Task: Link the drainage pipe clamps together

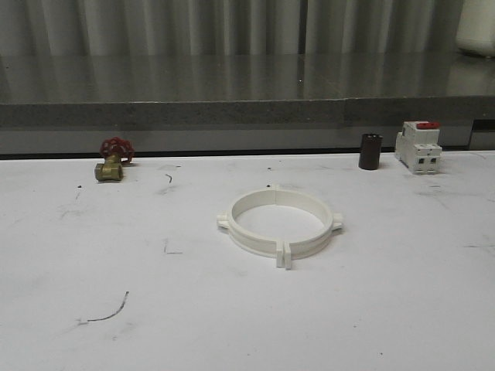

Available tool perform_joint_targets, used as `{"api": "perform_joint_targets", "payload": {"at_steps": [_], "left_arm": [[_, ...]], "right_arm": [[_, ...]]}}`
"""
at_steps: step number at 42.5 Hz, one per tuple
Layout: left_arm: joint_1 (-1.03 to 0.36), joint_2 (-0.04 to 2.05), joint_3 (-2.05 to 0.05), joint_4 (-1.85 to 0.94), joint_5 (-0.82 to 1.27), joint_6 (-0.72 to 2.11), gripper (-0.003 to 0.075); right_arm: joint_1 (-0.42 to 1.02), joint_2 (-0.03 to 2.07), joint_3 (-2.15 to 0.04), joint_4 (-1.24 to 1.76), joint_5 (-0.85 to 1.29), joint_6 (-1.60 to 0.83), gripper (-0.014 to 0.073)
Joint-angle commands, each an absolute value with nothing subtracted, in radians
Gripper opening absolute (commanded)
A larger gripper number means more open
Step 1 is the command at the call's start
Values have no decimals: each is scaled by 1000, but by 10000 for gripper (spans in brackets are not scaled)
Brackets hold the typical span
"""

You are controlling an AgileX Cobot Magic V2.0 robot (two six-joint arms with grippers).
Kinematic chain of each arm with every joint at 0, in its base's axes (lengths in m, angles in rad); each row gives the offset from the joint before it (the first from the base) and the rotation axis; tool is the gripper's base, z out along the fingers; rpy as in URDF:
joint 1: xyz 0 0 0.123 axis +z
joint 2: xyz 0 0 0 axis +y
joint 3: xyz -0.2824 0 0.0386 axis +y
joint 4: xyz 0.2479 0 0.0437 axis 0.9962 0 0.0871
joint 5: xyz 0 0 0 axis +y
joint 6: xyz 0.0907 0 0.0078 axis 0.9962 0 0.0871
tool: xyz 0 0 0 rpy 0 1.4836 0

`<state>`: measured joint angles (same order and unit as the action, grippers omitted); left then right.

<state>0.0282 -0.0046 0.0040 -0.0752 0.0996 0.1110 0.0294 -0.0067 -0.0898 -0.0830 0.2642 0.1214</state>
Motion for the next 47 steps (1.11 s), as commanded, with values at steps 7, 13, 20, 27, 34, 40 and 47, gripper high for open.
{"api": "perform_joint_targets", "payload": {"at_steps": [7, 13, 20, 27, 34, 40, 47], "left_arm": [[30, -16, 27, -76, 21, 107, -20], [30, -14, 27, -76, 21, 107, -20], [30, -14, 27, -76, 21, 107, -20], [30, -14, 27, -76, 21, 107, -20], [30, -14, 27, -76, 21, 107, -20], [30, -14, 27, -76, 21, 107, -20], [30, -14, 27, -76, 21, 107, -20]], "right_arm": [[16, -27, 25, -71, -45, 115, -116], [16, -26, 23, -71, -54, 115, -116], [16, -26, 23, -71, -55, 115, -116], [16, -26, 23, -66, -79, 115, -116], [16, -26, 23, 85, -88, 14, -116], [16, -26, 23, 85, -88, -14, -116], [16, -26, 23, 85, -88, -14, -116]]}}
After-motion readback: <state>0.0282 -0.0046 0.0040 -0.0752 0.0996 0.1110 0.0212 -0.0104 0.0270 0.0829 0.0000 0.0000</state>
